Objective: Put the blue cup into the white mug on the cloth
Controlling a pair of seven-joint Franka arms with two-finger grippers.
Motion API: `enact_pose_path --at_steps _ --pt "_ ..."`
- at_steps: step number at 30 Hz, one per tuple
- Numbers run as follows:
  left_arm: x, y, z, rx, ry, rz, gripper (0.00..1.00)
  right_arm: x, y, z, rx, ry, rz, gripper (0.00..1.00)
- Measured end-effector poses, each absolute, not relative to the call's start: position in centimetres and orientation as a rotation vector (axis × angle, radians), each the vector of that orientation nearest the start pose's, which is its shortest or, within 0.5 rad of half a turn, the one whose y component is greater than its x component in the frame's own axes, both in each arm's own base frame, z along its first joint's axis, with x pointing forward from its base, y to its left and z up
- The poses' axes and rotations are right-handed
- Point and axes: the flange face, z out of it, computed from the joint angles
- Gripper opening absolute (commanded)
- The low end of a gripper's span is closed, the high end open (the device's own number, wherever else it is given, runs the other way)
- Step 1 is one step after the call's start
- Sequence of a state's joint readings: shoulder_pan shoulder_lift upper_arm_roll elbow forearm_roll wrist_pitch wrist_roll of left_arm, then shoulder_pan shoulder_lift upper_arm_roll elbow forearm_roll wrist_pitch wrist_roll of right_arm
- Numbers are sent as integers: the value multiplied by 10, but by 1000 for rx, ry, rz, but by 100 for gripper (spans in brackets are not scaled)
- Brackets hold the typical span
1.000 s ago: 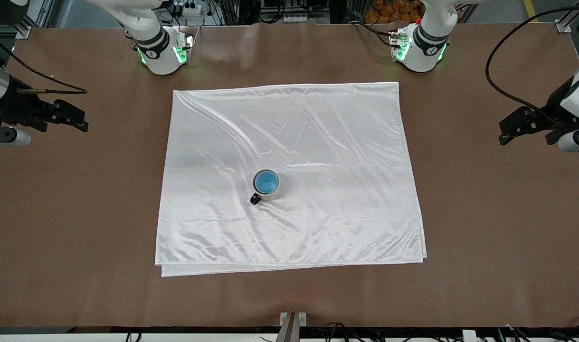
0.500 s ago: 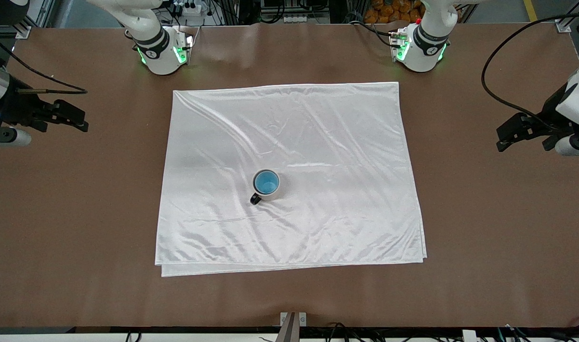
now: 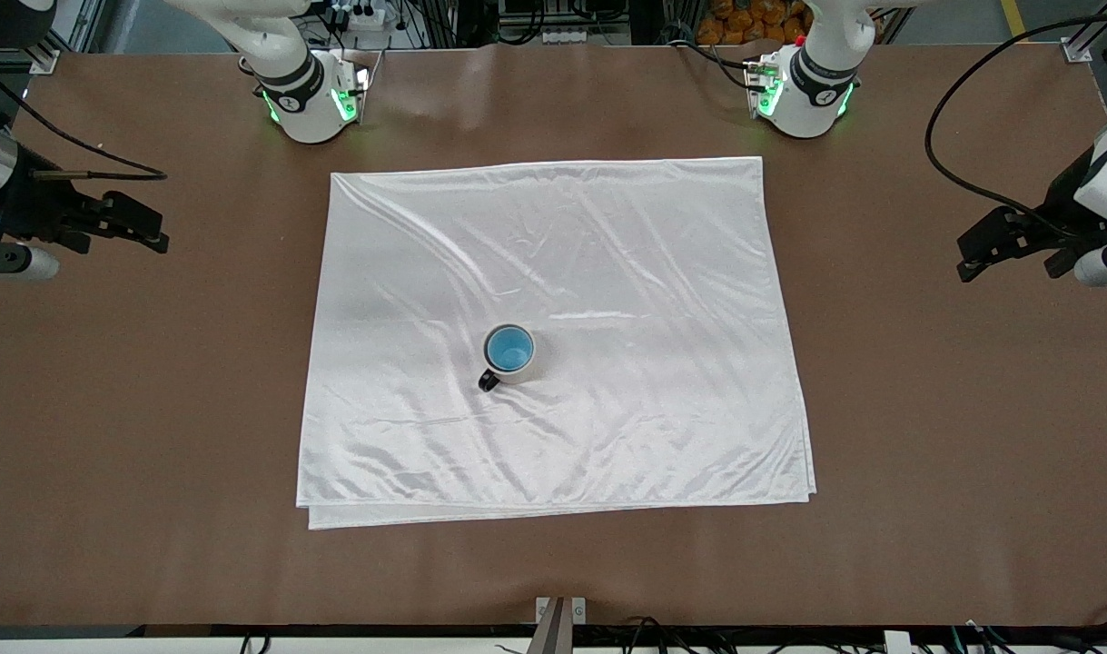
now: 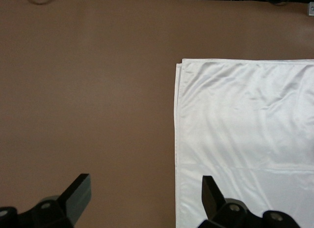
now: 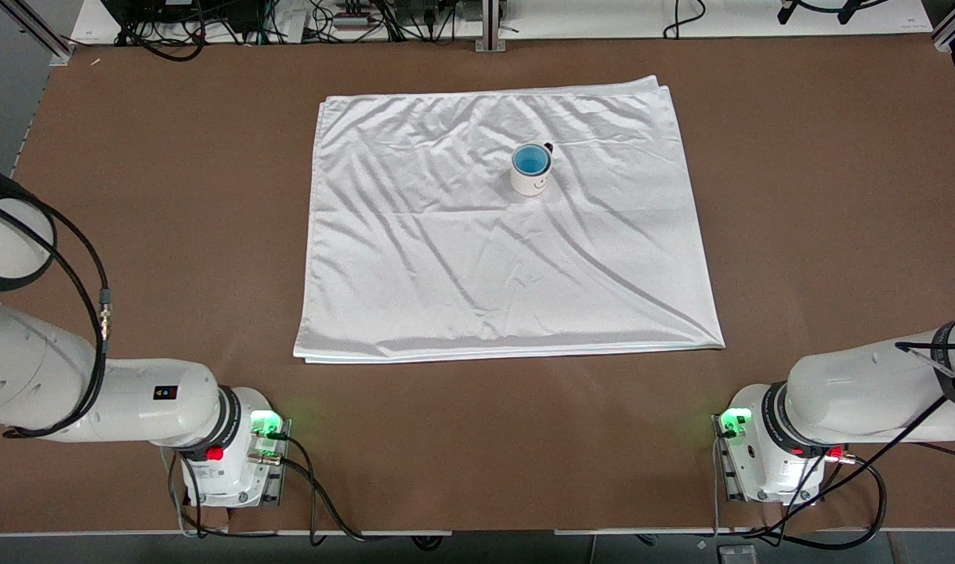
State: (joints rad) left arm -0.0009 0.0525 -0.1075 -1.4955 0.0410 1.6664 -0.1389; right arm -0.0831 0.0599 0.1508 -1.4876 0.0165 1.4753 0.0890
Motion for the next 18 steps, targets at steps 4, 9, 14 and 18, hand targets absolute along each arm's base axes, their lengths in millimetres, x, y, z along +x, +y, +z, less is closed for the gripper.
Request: enact_pose_path --at_steps 4,9,14,18 --pt "578 -54 641 -3114 -54 -193 100 562 37 622 -3120 31 114 100" --pt "577 -51 642 -3113 -63 -198 100 562 37 622 -3119 31 113 100" --pt "576 -49 646 -3112 -68 -209 100 562 37 622 -3119 31 112 100" --pt "575 -48 648 -3112 -71 -214 100 562 37 622 -3119 31 112 100"
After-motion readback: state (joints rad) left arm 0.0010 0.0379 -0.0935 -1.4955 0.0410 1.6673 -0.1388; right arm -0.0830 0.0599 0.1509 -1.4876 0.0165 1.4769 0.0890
